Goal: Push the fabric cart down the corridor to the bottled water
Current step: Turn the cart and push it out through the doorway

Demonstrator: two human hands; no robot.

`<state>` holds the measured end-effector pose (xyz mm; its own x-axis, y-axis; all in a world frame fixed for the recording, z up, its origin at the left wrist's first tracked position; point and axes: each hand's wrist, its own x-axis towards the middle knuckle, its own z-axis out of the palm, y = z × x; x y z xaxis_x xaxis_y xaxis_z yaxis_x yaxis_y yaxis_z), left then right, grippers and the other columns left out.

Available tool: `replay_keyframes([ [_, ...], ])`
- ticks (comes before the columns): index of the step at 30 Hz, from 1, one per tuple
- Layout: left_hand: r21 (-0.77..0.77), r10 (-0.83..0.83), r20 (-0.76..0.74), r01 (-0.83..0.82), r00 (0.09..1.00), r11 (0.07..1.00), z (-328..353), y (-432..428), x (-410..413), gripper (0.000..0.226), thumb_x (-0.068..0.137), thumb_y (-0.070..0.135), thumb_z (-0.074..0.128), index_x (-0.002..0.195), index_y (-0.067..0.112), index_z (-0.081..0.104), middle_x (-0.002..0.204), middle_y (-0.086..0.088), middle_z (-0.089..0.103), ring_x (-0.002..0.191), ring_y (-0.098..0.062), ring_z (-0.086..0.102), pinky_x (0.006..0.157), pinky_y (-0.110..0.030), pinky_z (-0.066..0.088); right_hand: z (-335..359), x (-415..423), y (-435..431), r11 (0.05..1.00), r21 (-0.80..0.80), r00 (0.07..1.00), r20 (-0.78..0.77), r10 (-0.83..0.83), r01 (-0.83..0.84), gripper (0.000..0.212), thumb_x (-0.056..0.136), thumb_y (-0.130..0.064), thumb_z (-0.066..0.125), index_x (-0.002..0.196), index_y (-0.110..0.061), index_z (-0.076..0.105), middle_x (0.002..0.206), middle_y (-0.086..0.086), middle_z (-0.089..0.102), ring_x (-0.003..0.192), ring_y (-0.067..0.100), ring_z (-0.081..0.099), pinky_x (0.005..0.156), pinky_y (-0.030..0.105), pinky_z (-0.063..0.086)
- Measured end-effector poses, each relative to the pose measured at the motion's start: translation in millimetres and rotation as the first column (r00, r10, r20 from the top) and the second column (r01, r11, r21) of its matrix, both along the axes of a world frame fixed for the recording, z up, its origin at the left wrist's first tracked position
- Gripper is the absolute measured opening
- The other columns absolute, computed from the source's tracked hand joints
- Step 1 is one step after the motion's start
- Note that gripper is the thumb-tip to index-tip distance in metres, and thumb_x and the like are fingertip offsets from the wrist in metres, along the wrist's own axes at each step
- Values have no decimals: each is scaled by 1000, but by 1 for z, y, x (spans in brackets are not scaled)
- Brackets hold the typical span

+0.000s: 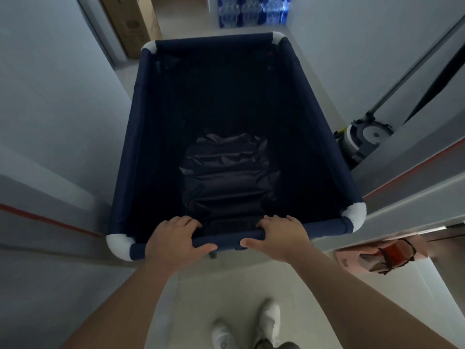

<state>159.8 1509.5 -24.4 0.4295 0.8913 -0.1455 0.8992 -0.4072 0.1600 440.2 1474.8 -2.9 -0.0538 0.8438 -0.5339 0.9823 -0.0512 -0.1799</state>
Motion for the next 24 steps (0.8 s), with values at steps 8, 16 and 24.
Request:
replay_keyframes([
  [8,40,-18,-3,18,1000,999,-5,78,3,78,78,88,36,113,28,69,109,11,68,100,-15,63,84,-36,45,2,31,98,989,-146,988,-142,-55,34,88,72,-94,23,124,-35,60,96,-7,74,87,13,63,82,36,54],
  [16,27,34,30,-34,999,999,-4,170,31,81,78,90,32,120,29,65,116,13,66,106,-13,61,90,-36,44,-1,71,192,992,-95,993,-90,73,-82,105,61,-100,23,141,-38,51,128,-7,64,113,19,60,88,38,48],
  [24,149,-70,19,67,997,987,-12,226,32,75,81,87,37,103,23,71,107,7,69,93,-18,66,86,-39,47,1,76,247,980,-132,988,-3,152,-151,89,68,-96,36,124,-33,67,106,-6,72,100,18,65,87,38,54],
])
